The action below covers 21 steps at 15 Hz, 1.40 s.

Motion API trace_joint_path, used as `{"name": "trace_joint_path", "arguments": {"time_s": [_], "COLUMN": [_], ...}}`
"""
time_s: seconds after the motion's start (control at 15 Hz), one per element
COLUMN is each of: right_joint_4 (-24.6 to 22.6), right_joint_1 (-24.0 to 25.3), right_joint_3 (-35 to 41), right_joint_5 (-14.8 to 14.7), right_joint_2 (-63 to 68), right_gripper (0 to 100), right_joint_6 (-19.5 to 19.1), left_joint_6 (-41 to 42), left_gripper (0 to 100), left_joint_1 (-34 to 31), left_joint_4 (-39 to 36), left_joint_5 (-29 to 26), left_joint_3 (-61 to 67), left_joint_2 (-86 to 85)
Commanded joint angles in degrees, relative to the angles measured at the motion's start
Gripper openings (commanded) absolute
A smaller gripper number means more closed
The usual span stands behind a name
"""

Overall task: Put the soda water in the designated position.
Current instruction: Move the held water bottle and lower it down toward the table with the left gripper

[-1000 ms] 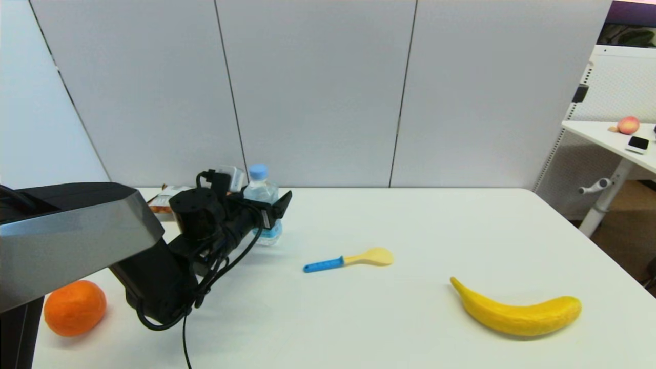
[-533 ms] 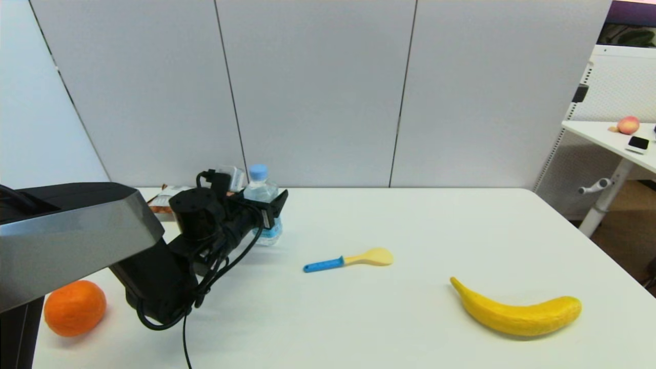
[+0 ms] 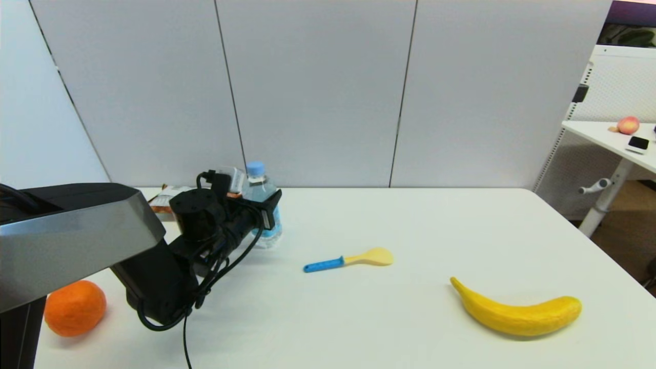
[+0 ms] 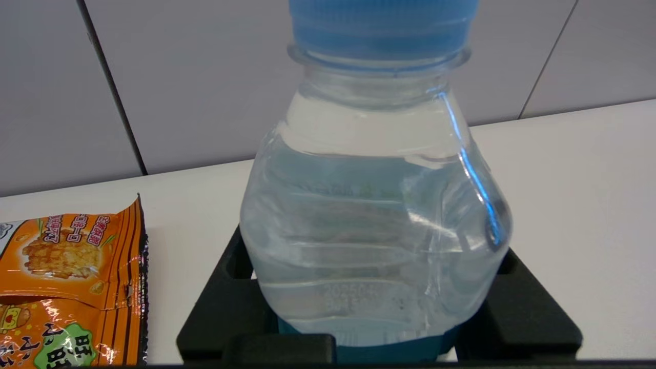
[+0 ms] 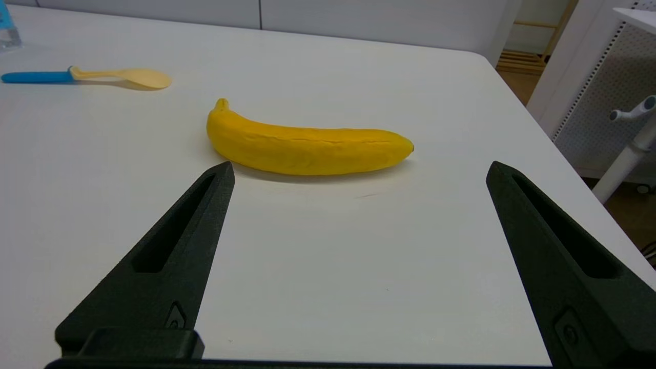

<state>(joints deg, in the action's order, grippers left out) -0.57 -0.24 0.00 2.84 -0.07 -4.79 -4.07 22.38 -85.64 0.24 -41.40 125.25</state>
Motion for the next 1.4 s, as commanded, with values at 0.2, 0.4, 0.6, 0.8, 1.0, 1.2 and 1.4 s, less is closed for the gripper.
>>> {"name": "trace_joint_path", "arguments": {"time_s": [0.2,0.4,0.6,0.8,1.0,1.2,1.4], "right_joint_4": [-0.04,-0.04,-0.04,-0.04,-0.04,-0.04,-0.04], "right_joint_1": [-0.02,-0.02,-0.02,0.07,-0.02,-0.02,-0.02], "right_joint_3": [0.0,0.0,0.0,0.0,0.0,0.0,0.0], "right_joint_5": [0.06,0.06,0.06,0.06,0.06,0.06,0.06], "right_joint_2": [0.07,0.07,0.07,0.07,0.07,0.07,0.07], "right_gripper": [100,100,100,100,100,100,100], "right_joint_6": [-0.04,-0.04,-0.04,-0.04,-0.04,-0.04,-0.04], "left_joint_6": [2.05,6.27,6.88,6.44,6.09,5.92,5.74], "left_gripper": [0,0,0,0,0,0,0], "left_joint_1": [0.03,0.29,2.84,5.83,7.33,7.41,7.15], "left_joint_4": [-0.41,0.56,0.03,-2.69,-4.1,-5.5,-5.5], "left_joint_5": [-0.16,-0.24,-0.16,-0.07,0.02,0.02,0.02], "left_joint_3": [0.62,8.62,18.28,24.17,25.32,25.32,22.59], "left_joint_2": [-3.96,-12.57,-18.9,-19.87,-17.84,-15.56,-13.98]}}
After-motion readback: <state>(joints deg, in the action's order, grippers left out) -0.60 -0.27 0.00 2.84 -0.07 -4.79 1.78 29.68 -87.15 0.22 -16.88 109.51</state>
